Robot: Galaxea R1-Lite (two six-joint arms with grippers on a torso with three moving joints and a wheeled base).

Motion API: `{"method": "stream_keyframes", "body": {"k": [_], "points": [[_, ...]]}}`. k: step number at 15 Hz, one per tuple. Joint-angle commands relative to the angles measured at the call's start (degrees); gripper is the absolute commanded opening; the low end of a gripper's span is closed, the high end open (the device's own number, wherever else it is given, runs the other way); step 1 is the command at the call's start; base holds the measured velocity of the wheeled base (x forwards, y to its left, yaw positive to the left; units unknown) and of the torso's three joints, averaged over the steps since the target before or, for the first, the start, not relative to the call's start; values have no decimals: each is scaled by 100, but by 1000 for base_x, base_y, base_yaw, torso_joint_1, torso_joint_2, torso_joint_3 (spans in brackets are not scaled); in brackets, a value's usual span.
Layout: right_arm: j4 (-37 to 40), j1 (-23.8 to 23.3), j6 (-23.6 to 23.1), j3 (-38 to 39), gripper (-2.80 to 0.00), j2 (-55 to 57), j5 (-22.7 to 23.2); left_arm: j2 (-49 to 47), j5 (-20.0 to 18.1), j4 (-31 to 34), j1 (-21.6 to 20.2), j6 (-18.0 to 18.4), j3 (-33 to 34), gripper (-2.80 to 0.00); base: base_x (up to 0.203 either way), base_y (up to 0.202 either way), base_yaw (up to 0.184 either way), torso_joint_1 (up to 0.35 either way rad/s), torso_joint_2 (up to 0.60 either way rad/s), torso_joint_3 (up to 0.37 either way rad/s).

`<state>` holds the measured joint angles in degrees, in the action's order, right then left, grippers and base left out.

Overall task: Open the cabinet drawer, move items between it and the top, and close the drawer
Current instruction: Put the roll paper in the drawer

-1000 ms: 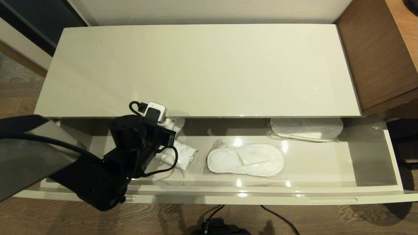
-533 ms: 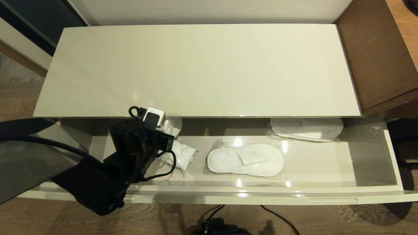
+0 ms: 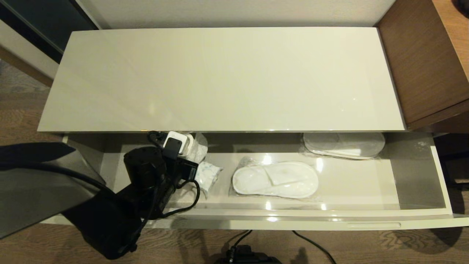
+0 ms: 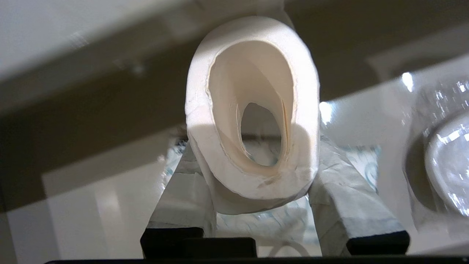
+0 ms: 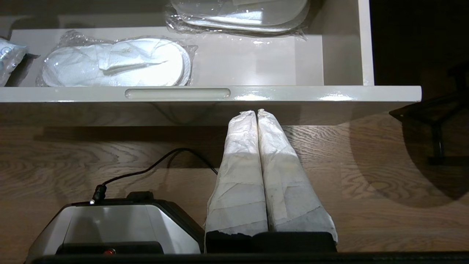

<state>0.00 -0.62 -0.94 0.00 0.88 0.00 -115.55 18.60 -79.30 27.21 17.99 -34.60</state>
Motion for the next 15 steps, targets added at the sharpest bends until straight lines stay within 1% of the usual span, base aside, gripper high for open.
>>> {"method": "stream_keyframes", "body": {"k": [1, 4, 7, 8, 10, 12, 13, 15], "points": [[0, 1, -3, 9, -280, 9, 0, -82, 12, -50, 65, 20, 32, -280, 0, 0, 0, 0, 0, 0], [0, 1, -3, 9, -280, 9, 0, -106, 15, -57, 62, 10, 45, -280, 0, 0, 0, 0, 0, 0], [0, 1, -3, 9, -280, 9, 0, -178, 232, -147, 56, -15, 120, -280, 0, 0, 0, 0, 0, 0], [0, 1, -3, 9, -280, 9, 0, -192, 234, -166, 45, -10, 102, -280, 0, 0, 0, 0, 0, 0], [0, 1, -3, 9, -280, 9, 0, -354, 289, -245, -122, 39, -313, -280, 0, 0, 0, 0, 0, 0], [0, 1, -3, 9, -280, 9, 0, -391, 374, -268, -194, 65, -376, -280, 0, 0, 0, 0, 0, 0], [0, 1, -3, 9, -280, 9, 0, -415, 503, -279, -304, 81, -433, -280, 0, 0, 0, 0, 0, 0], [0, 1, -3, 9, -280, 9, 0, -416, 504, -279, -304, 82, -434, -280, 0, 0, 0, 0, 0, 0]]}}
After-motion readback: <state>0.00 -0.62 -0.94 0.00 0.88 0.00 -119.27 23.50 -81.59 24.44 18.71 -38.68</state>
